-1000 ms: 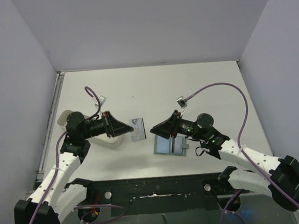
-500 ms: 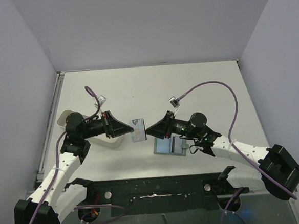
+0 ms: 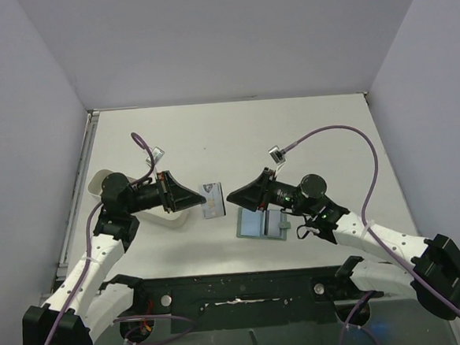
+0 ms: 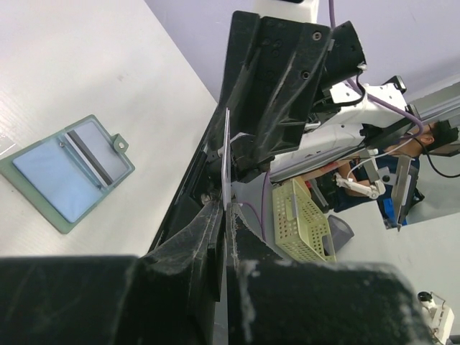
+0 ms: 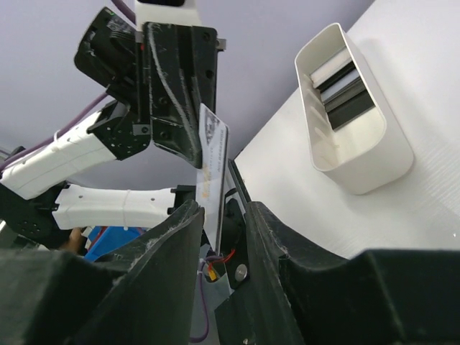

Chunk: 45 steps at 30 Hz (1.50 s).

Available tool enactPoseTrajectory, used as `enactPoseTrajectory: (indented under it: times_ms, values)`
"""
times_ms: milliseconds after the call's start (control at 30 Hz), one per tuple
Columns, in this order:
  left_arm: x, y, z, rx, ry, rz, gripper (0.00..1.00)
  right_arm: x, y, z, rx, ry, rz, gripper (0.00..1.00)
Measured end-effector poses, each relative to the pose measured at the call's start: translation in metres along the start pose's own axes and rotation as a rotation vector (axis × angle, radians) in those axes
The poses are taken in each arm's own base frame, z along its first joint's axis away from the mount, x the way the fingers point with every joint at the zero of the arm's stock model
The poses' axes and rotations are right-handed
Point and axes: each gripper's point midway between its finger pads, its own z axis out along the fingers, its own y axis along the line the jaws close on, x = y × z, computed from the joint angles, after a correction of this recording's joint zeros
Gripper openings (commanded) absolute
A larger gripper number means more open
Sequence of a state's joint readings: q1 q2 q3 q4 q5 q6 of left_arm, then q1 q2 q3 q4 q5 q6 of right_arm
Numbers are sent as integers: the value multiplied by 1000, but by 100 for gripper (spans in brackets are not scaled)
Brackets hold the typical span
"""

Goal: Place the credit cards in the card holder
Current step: Pick up the credit card from the storage box.

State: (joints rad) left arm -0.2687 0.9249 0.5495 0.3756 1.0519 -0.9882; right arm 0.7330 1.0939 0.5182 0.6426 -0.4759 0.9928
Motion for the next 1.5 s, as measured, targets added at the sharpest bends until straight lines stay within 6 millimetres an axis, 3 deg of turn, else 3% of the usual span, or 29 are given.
enactPoseTrajectory:
  times_ms: [133, 433, 767, 1267, 1500]
  values:
    - [0, 1, 0, -1, 1, -2, 0, -6, 8, -3, -17, -24, -13, 32]
    - [4, 4, 0, 2, 0, -22, 0, 4, -6, 4, 10, 11, 30, 28]
    - [6, 4, 0, 15, -5, -33, 0, 8, -8, 9, -7, 26, 51, 22]
    - [5, 6, -1, 18, -16, -35, 0, 16, -13, 16, -29, 52, 72, 25]
    - [6, 7, 0, 22, -13, -33, 0, 23, 0, 19, -80, 77, 76, 22]
